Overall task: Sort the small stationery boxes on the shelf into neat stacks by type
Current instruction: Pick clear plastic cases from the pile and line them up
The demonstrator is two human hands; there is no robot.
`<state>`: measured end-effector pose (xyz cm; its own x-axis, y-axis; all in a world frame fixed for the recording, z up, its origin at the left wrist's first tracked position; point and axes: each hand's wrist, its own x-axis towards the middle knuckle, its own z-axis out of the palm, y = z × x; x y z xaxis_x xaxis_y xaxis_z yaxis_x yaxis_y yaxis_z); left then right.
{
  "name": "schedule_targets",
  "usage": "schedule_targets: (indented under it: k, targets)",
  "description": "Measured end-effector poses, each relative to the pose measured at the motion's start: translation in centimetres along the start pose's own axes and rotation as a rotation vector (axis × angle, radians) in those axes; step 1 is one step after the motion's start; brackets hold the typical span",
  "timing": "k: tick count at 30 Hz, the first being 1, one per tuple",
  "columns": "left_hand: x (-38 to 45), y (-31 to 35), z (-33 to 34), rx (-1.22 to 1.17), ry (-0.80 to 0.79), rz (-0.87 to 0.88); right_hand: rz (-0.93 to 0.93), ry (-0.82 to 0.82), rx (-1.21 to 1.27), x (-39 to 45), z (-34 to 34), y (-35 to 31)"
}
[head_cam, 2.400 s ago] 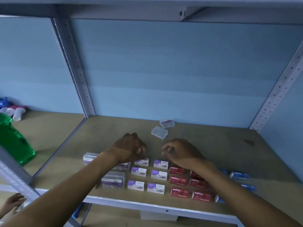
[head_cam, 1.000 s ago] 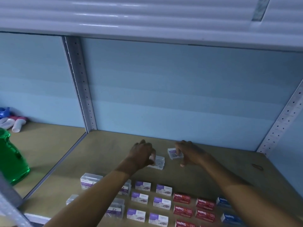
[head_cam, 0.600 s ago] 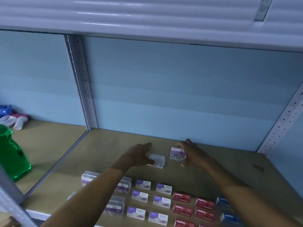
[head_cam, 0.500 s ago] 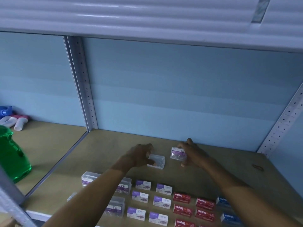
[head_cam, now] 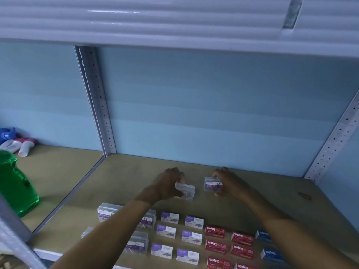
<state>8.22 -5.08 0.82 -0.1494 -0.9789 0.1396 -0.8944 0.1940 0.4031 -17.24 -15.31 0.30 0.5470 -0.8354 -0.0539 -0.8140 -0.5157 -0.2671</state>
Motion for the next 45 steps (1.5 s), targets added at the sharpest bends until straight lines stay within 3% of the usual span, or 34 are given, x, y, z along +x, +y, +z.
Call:
schedule_targets:
  k: [7, 18, 21, 25, 29, 33, 39, 45]
  targets:
    - [-0.7, 0.4, -0.5, 0.062, -0.002, 0.043, 0.014, 0.001, 0.006, -0.2, 0.1, -0.1]
    - [-0.4, 1.9, -0.5, 0.184, -0.015, -0.075, -0.003, -0.046, -0.012, -0.6, -1.0, 0.1]
    - [0.2, 2.1, -1.6, 0.310, 0.017, 0.103, 0.001, -0.030, -0.019, -1.3, -0.9, 0.2]
    - [0.9, 1.9, -3.5, 0.517, -0.181, 0.467, 0.003, -0.022, -0.021, -2.0, -0.6, 0.4]
    - [1.5, 1.9, -4.0, 0.622, -0.213, 0.563, 0.005, -0.023, -0.034, -2.5, -0.4, 0.4]
    - [1.9, 1.2, -4.4, 0.614, -0.203, 0.512, -0.002, -0.026, -0.033, -3.0, -0.2, 0.6]
    - [1.1, -0.8, -3.7, 0.519, -0.231, 0.282, 0.001, -0.014, 0.015, -3.5, -0.2, 0.7]
    - [0.3, -1.2, -2.6, 0.292, -0.197, 0.166, -0.013, -0.020, 0.053, -3.3, -0.2, 0.4]
